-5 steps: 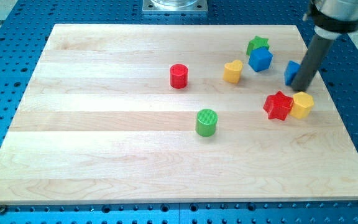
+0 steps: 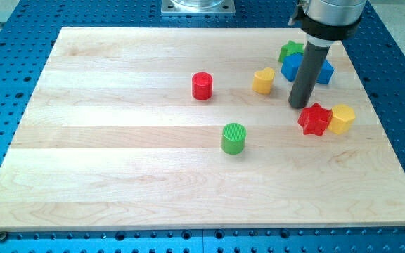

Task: Nudge the red star a bit down

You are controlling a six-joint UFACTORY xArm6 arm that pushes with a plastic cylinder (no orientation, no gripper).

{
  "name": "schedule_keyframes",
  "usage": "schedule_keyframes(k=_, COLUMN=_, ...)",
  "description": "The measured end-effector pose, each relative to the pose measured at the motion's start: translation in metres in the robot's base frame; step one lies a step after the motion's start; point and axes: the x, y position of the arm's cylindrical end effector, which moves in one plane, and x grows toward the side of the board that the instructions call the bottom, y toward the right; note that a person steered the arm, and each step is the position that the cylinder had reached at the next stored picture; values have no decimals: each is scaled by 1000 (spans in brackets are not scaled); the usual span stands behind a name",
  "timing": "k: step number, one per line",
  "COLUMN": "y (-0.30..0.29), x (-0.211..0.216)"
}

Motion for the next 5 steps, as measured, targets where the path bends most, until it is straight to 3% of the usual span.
schedule_keyframes(k=2, y=10, x=12)
schedule_keyframes(k=4, y=-59, x=-6)
schedule_keyframes(k=5, y=-98, x=15)
